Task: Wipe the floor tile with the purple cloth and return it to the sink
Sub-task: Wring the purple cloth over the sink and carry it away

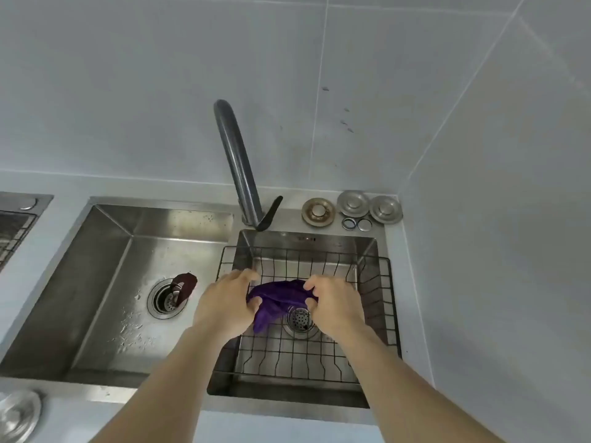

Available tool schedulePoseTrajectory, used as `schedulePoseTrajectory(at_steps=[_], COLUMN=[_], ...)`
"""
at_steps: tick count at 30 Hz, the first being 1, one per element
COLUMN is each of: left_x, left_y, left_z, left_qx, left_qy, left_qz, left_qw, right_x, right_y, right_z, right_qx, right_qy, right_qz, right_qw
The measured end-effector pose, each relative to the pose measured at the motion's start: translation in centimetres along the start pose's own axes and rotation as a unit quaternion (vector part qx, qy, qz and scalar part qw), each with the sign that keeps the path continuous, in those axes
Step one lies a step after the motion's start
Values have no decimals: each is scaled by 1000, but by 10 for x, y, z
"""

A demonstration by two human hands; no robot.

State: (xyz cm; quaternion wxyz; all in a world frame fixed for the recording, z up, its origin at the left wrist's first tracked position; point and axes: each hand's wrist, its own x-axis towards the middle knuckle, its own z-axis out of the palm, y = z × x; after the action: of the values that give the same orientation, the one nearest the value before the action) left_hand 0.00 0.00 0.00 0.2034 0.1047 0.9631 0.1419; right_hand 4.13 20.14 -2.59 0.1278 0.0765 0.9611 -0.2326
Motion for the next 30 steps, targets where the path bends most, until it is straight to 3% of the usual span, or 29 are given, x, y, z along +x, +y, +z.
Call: schedulePoseTrajectory(at_steps=[6, 16, 24, 30], left_x=[40, 58, 48, 32], left_y=[-8, -9, -6, 2], left_z=[42, 69, 56, 26], left_qx=[-5, -7, -37, -38], left_qy=[-96, -71, 2, 101], left_qz=[-46, -88, -63, -10], left_qw=[994, 994, 997, 994], right_x=[26, 40, 36, 27], right_y=[17, 26, 27, 15], right_z=[31, 60, 52, 22], right_qx=[-6, -46, -2, 0], right_qy=[-22, -15, 43, 103], right_qz=[5, 8, 27, 11], right_qw=[1000, 999, 999, 995])
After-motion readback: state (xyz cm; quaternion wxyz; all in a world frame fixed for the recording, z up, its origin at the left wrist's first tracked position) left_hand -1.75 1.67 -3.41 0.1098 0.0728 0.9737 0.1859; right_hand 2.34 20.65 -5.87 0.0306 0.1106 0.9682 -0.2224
